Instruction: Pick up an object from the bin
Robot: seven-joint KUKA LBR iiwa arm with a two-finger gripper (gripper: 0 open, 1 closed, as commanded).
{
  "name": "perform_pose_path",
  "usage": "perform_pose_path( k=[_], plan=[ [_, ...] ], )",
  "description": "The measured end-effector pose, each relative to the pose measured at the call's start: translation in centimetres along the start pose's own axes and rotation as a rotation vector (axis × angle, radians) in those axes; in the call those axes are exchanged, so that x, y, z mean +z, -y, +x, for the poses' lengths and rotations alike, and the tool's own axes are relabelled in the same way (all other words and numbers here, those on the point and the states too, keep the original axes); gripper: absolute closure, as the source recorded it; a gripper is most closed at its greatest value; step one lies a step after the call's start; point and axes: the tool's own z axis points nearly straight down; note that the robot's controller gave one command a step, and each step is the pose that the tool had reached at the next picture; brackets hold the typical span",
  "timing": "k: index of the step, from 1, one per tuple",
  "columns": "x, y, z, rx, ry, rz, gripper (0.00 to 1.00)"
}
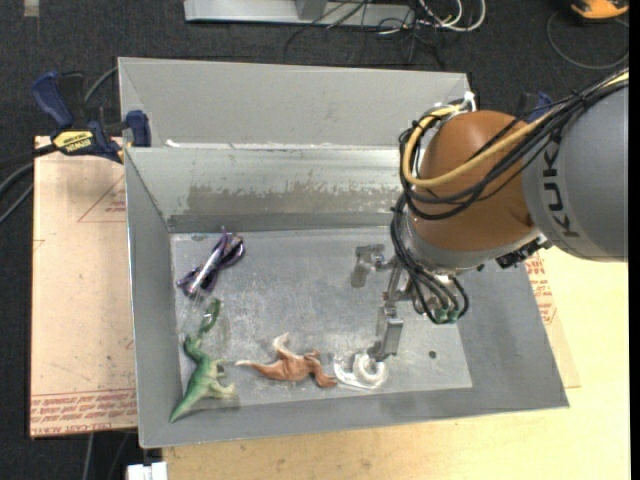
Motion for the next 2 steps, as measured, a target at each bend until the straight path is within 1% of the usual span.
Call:
perform_pose_path(
  k=[1, 2],
  plan=[
    [6.1, 2.8, 1.2, -0.093, -0.001, 0.000, 0.00],
    [13.1, 2.4, 1.8, -0.300, 0.009, -0.001, 0.00]
  ],
)
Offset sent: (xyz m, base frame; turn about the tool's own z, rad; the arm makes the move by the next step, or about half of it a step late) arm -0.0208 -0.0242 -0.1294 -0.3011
